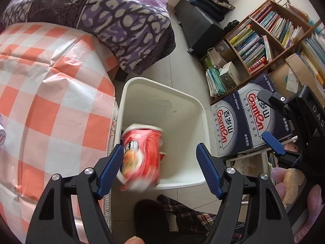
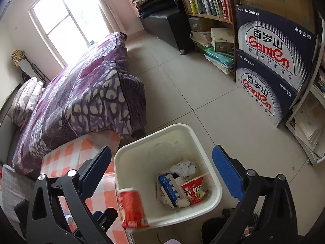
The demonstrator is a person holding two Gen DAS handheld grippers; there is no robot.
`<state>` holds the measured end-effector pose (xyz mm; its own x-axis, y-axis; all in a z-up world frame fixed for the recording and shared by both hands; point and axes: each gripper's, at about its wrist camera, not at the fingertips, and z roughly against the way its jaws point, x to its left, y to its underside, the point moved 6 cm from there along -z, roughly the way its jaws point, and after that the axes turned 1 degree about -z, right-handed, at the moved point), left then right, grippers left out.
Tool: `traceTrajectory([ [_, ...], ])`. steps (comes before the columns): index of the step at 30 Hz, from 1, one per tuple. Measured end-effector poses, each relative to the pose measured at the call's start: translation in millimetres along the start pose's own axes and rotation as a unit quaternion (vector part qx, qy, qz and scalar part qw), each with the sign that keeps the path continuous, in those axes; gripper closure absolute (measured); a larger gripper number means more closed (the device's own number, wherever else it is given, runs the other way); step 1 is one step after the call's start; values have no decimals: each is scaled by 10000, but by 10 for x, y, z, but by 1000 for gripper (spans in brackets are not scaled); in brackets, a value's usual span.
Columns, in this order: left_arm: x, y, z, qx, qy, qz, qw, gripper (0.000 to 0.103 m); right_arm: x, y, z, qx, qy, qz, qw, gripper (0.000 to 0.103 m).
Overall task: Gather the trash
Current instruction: 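Open the left tool to drop the red snack cup into the bin, then grasp the orange fried snack with the left tool while the right tool grasps the clear plastic bottle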
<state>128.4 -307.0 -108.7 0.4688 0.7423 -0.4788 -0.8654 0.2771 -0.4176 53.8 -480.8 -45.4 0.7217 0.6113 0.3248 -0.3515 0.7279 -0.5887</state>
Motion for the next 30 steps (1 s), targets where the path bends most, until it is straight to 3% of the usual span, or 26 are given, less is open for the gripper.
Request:
traceTrajectory([
  [6, 182, -3, 168, -146, -347, 40, 9993, 29, 170, 77, -41, 122, -82, 127, 9998, 7],
  [14, 655, 38, 434, -225, -1252, -77, 9918, 29, 564, 280, -107, 349, -246, 420, 9982, 7],
  [18, 1015, 126, 571, -128, -1959, -208, 9803, 29, 805, 434, -138, 509, -368, 623, 9961, 7],
  [23, 1558, 230, 785, 131, -2834, -183, 9587, 28, 1203, 688, -184, 705, -537, 1025, 9908, 7],
  [30, 2341, 405, 1027, 774, -3352, 41, 9390, 28, 1606, 1027, -290, 998, -623, 1463, 9822, 7],
])
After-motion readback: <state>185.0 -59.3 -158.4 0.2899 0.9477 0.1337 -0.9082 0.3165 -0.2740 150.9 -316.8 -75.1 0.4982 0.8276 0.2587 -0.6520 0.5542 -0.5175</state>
